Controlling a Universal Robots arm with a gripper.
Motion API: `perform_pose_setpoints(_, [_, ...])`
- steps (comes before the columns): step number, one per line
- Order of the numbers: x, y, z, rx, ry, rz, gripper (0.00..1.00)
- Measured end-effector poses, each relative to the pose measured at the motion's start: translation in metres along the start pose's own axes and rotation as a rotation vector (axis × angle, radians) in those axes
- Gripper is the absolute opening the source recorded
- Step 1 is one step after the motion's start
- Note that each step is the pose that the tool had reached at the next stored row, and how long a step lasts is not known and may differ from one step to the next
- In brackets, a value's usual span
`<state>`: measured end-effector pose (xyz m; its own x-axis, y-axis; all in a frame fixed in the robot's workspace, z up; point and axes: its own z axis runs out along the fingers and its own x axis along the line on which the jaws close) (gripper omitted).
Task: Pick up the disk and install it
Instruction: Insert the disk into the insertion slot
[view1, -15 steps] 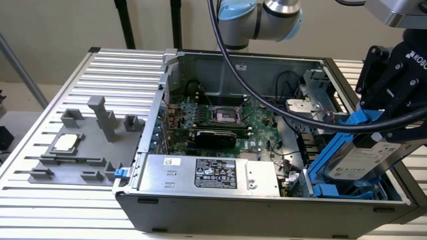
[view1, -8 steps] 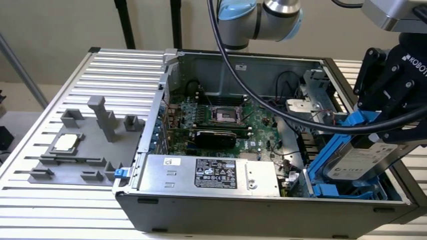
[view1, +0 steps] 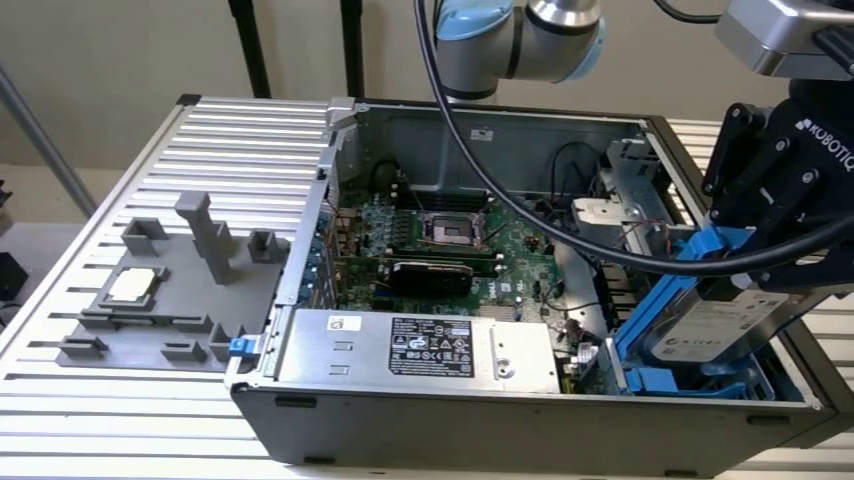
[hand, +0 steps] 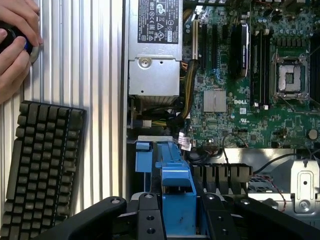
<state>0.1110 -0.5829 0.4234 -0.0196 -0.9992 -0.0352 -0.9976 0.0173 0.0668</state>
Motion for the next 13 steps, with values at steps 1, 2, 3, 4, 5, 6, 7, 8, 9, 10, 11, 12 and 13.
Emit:
perform_pose_setpoints(1, [0.000,-0.0001,0.0012,-0.0001,-0.0002,0.000,0.33])
perform_pose_setpoints(2, [0.000,-0.0002,0.0024,-0.0002,-0.0001,0.000,0.33])
perform_pose_setpoints(3, [0.000,-0.0003,0.0035,-0.0002,-0.0001,0.000,0.33])
perform_pose_setpoints(4, [0.000,-0.0003,0.0046,-0.0002,-0.0001,0.000,0.33])
perform_pose_setpoints(5, [0.000,-0.0004,0.0057,-0.0003,-0.0002,0.000,0.33])
perform_pose_setpoints(6, [0.000,-0.0005,0.0067,-0.0004,-0.0003,0.000,0.33])
perform_pose_setpoints(7, [0.000,-0.0005,0.0075,-0.0005,-0.0002,0.000,0.33])
perform_pose_setpoints(8, [0.000,-0.0006,0.0084,-0.0006,-0.0003,-0.001,0.33])
perform_pose_setpoints(9, [0.000,-0.0007,0.0092,-0.0006,-0.0003,-0.001,0.33])
perform_pose_setpoints(10, [0.000,-0.0007,0.0100,-0.0006,-0.0003,-0.001,0.33])
perform_pose_setpoints(11, [0.000,-0.0007,0.0107,-0.0007,-0.0003,-0.001,0.33])
perform_pose_setpoints(12, [0.000,-0.0008,0.0113,-0.0007,-0.0003,-0.002,0.33])
perform_pose_setpoints(13, [0.000,-0.0008,0.0118,-0.0008,-0.0002,-0.002,0.33])
